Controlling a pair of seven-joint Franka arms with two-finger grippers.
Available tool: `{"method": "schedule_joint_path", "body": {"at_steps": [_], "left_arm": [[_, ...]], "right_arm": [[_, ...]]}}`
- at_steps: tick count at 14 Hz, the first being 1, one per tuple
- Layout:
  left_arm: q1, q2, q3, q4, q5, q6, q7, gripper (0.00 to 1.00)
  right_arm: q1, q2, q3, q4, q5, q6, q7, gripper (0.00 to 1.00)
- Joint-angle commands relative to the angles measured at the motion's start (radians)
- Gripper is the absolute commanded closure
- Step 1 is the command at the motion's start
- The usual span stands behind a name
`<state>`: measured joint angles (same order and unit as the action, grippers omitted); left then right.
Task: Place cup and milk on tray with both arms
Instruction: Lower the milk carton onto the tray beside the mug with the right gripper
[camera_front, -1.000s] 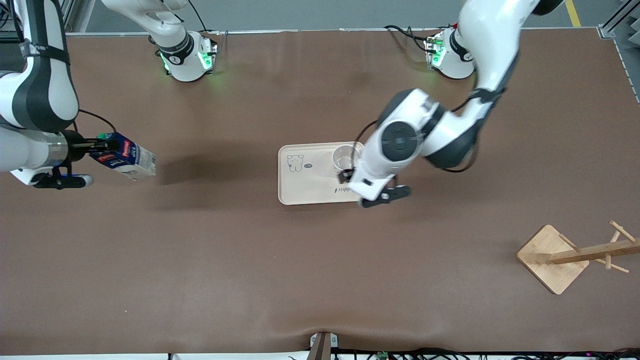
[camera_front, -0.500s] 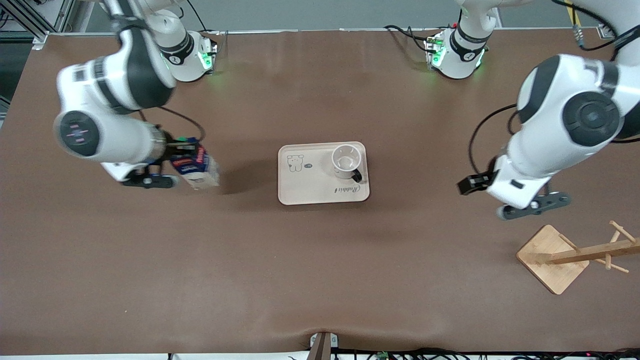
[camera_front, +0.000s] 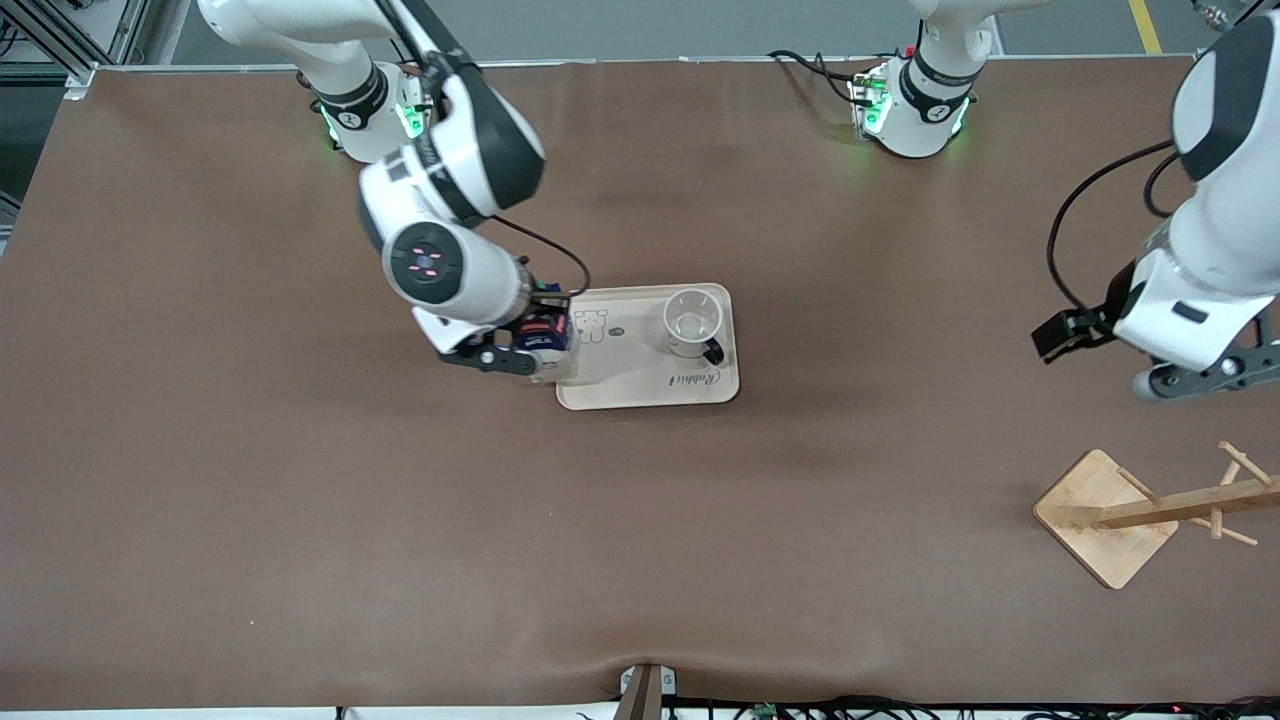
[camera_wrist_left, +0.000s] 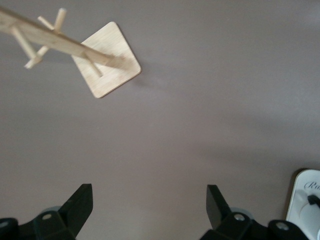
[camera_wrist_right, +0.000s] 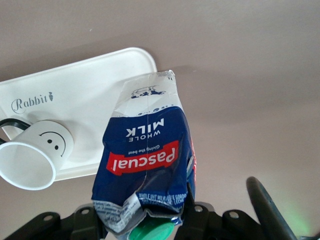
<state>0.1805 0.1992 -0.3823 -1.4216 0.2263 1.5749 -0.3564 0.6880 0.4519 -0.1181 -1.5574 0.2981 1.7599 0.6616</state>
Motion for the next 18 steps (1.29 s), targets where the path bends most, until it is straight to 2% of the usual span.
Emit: {"method": "schedule_joint_path", "body": {"at_steps": [1, 3, 6, 8, 9, 10, 11, 12, 13, 18], "left_arm": [[0.014, -0.044, -0.009, 0.024, 0.001, -0.053, 0.062, 0.0], [0.024, -0.093, 0.005, 0.013, -0.037, -0.058, 0.122, 0.0], [-0.059, -0.153, 0.11, -0.043, -0.093, -0.078, 0.157, 0.0], [-0.124, -0.199, 0.19, -0.089, -0.136, -0.076, 0.159, 0.0], [-0.14, -0.224, 0.207, -0.121, -0.149, -0.07, 0.159, 0.0], [-0.157, -0.242, 0.218, -0.147, -0.153, -0.056, 0.159, 0.0], [-0.192, -0.26, 0.252, -0.167, -0.154, -0.049, 0.157, 0.0], [-0.24, -0.274, 0.304, -0.183, -0.159, -0.046, 0.156, 0.0], [-0.257, -0.276, 0.324, -0.181, -0.176, -0.044, 0.155, 0.0], [-0.233, -0.262, 0.327, -0.175, -0.186, -0.039, 0.152, 0.0]], "right_arm": [[0.024, 0.065, -0.014, 0.065, 0.029, -0.013, 0.041, 1.0], [0.042, 0.076, -0.014, 0.065, 0.061, -0.011, 0.082, 1.0], [0.067, 0.106, -0.014, 0.074, 0.116, 0.004, 0.089, 1.0], [0.071, 0.11, -0.014, 0.074, 0.115, 0.012, 0.087, 1.0], [0.071, 0.11, -0.014, 0.074, 0.116, 0.015, 0.087, 1.0], [0.07, 0.11, -0.014, 0.074, 0.116, 0.015, 0.085, 0.87], [0.067, 0.111, -0.014, 0.074, 0.115, 0.016, 0.076, 0.01], [0.068, 0.114, -0.014, 0.074, 0.107, 0.013, 0.076, 0.0], [0.067, 0.114, -0.015, 0.074, 0.107, 0.013, 0.075, 0.0], [0.032, 0.108, -0.015, 0.148, 0.119, -0.034, 0.076, 0.0]]}}
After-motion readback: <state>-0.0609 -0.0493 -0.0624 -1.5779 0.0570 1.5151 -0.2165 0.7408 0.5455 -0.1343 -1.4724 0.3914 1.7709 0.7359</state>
